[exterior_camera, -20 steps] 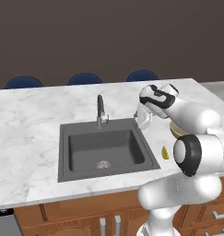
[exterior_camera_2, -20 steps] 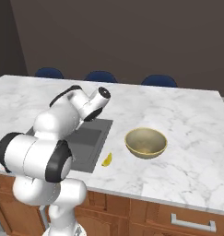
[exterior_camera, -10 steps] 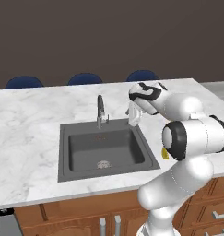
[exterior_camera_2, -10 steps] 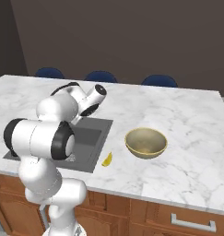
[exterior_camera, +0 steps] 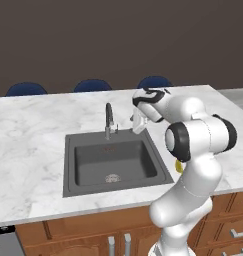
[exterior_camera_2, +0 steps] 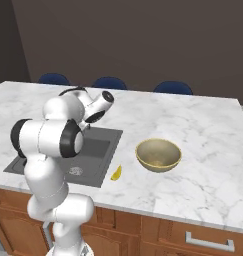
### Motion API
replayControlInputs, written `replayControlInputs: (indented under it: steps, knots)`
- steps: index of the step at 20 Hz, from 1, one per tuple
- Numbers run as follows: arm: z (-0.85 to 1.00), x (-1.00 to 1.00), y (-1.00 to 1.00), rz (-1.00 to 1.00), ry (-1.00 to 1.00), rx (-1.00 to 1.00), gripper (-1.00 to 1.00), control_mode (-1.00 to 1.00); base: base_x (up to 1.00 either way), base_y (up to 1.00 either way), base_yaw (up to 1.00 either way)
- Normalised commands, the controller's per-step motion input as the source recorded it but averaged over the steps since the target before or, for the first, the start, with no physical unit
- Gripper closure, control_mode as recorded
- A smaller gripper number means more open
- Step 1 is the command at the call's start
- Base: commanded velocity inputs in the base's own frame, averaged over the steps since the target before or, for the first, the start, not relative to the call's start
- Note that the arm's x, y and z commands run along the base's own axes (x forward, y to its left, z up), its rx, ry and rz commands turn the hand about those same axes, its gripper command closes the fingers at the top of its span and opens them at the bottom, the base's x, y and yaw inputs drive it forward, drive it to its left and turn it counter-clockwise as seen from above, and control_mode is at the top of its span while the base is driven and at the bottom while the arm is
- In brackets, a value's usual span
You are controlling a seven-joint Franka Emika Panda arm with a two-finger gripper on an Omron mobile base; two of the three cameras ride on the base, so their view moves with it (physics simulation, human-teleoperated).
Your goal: Turn on the sink faucet. Then move the lemon wedge from the counter to the sink. Turn off the sink. Move the vegetable from the sink to the pot next to the stove. Finally move the pot to the front left burner.
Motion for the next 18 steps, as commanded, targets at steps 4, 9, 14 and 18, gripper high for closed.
replayControlInputs:
  steps: [4,9,14,18]
  knots:
    - [-0.11,0.38,0.0,0.0,-0.1,0.04,-1.0,-1.0,0.0,0.0,0.0]
    - [-0.1,0.33,0.0,0.0,-0.08,0.04,-1.0,-1.0,0.0,0.0,0.0]
    - [-0.08,0.2,0.01,0.0,-0.04,0.03,-1.0,-1.0,0.0,0.0,0.0]
    - [-0.06,0.16,0.06,0.0,0.0,0.01,-1.0,-1.0,0.0,0.0,0.0]
